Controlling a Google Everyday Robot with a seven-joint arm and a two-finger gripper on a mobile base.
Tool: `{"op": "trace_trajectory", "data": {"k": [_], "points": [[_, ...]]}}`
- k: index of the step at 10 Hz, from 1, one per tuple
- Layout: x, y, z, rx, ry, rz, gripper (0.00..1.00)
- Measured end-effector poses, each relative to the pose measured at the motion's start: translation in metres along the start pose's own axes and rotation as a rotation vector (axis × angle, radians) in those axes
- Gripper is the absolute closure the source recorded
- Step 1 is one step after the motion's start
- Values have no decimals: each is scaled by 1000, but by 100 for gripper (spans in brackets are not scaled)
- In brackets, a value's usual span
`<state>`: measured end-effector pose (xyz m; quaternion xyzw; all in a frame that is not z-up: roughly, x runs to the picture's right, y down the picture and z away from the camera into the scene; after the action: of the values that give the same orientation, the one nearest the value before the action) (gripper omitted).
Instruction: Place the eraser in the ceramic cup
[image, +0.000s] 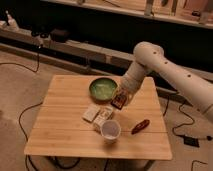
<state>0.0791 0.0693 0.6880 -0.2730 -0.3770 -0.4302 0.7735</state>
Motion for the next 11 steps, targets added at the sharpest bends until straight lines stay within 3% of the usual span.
{"op": "trace_trajectory", "data": {"k": [1,4,8,11], "points": [[-9,0,2,-28,2,-26,82],[-13,0,4,-34,-2,-46,82],[-56,-14,28,-78,-19,-184,82],[-69,-15,47,-97,-72,-190,82]]}}
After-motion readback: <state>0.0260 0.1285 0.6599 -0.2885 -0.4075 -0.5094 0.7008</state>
